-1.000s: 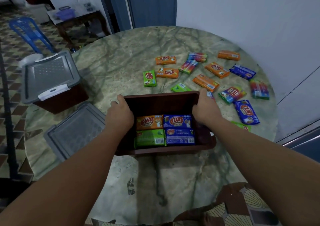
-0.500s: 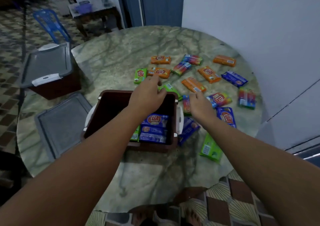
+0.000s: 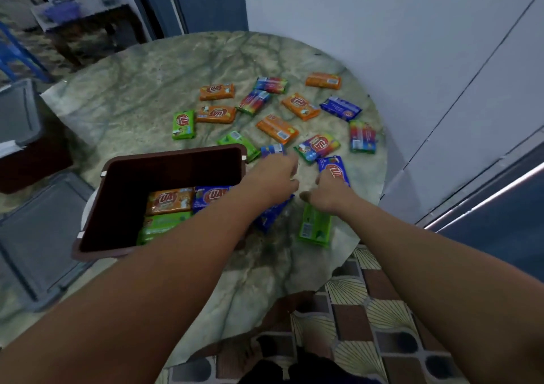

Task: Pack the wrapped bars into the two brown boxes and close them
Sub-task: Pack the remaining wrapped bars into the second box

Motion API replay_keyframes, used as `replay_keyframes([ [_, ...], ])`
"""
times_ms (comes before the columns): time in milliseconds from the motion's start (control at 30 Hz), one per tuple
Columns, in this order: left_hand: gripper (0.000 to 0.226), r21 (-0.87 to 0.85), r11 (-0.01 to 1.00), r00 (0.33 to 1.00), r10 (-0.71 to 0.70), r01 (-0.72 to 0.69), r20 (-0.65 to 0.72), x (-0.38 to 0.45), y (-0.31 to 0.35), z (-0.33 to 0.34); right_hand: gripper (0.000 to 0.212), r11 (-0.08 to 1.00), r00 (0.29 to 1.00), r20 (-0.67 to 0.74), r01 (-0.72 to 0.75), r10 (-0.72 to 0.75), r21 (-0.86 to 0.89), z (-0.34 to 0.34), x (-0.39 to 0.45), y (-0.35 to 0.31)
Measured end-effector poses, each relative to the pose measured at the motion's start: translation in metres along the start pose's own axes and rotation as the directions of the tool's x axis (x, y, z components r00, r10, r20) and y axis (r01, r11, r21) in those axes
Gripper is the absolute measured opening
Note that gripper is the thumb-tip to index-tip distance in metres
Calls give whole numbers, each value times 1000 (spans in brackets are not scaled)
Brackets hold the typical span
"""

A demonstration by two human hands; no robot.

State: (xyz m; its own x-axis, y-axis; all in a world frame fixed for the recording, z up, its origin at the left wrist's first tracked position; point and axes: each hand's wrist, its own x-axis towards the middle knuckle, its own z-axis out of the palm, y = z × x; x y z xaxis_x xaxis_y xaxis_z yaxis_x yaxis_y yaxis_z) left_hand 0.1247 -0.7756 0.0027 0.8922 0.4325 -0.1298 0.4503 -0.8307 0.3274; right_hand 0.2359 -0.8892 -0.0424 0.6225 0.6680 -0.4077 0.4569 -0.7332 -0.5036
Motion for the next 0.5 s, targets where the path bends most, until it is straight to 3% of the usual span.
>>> replay_keyframes([
  [167,26,223,975,993,-35,9,113,1,10,18,99,982,990,24,-135,139,-131,19,1,14],
  [300,31,309,949,972,-120,53,200,3,21,29,109,973,981,22,-189,193,-133,32,0,28],
  [433,37,348,927,937,-238,140,258,8,20,45,122,982,982,-15,-187,188,29,37,-4,37],
  [500,52,327,916,903,-329,233,276,9,18,51,132,980,983,4,-184,184,81,35,-7,36],
])
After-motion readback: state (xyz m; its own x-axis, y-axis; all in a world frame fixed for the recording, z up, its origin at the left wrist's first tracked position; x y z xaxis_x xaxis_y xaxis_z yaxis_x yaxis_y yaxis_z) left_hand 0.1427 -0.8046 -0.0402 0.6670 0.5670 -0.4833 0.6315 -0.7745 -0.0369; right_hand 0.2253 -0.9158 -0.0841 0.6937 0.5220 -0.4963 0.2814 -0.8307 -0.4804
